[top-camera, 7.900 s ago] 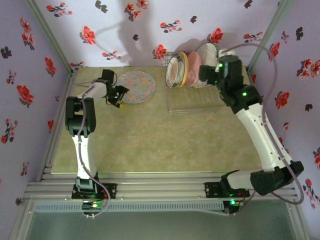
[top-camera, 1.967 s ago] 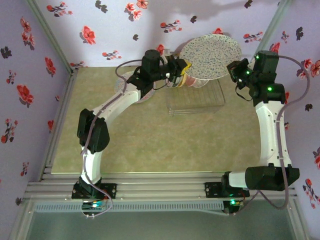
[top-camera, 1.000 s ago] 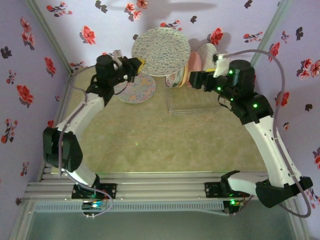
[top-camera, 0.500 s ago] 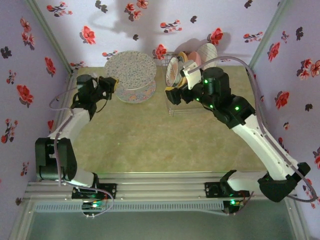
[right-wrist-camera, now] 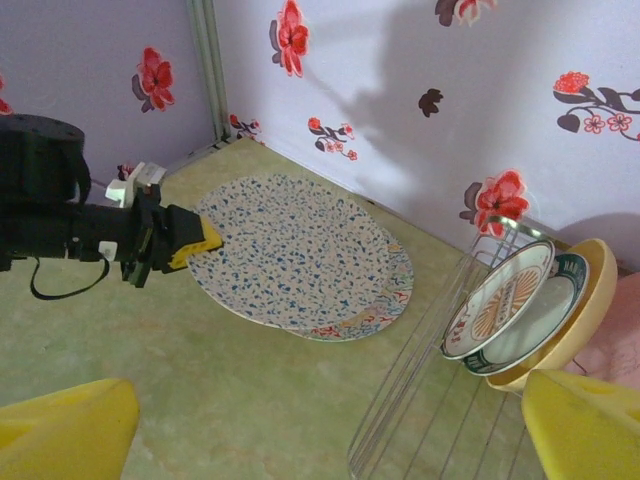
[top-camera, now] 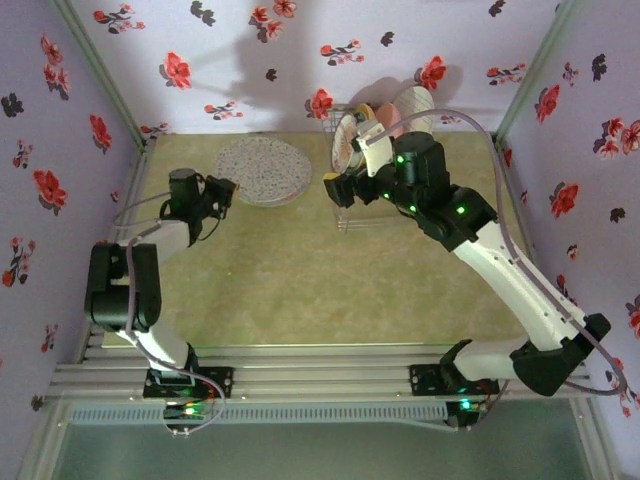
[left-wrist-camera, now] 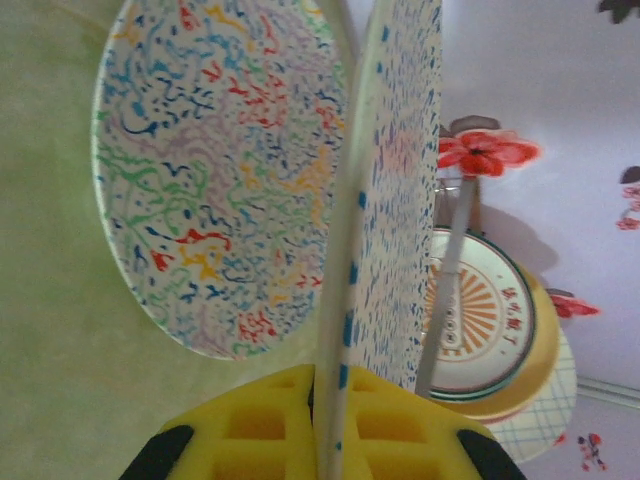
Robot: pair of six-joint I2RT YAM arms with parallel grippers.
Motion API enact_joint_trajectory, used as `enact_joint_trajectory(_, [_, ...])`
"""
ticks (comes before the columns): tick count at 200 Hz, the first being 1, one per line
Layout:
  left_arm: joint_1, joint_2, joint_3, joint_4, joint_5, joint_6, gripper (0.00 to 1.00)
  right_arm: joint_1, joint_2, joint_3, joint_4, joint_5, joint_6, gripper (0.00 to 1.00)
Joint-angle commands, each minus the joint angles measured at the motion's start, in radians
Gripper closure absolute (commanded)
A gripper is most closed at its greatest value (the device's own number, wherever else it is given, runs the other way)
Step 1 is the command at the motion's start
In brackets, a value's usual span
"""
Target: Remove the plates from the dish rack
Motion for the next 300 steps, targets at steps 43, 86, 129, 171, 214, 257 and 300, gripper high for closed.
enact_joint_trajectory(43, [0.005,0.14,0.072,0.137,-0.007,0.049,1.0,0.01,0.014,0.015,0.027,0.002,0.045,0.01])
enact_joint_trajectory(86, [0.003,0.213,0.109,0.139,-0.006,0.055,1.0,0.01,0.017,0.009,0.028,0.013,0.056,0.01])
enact_joint_trajectory(129, [0.005,0.269,0.153,0.134,0.0,0.058,1.0,0.009,0.026,0.014,0.028,0.021,0.056,0.01])
enact_joint_trajectory(171, [0.004,0.307,0.195,0.117,0.01,0.058,1.0,0.009,0.04,0.023,0.026,0.024,0.058,0.01])
enact_joint_trajectory(214, [0.005,0.331,0.214,0.093,0.023,0.058,1.0,0.008,0.052,0.027,0.022,0.033,0.058,0.01])
enact_joint_trajectory(257, [0.003,0.341,0.222,0.054,0.037,0.067,0.86,0.005,0.062,0.03,0.021,0.034,0.066,0.01])
enact_joint_trajectory(300, [0.003,0.349,0.243,-0.004,0.043,0.082,0.77,0.002,0.072,0.036,0.017,0.042,0.074,0.01])
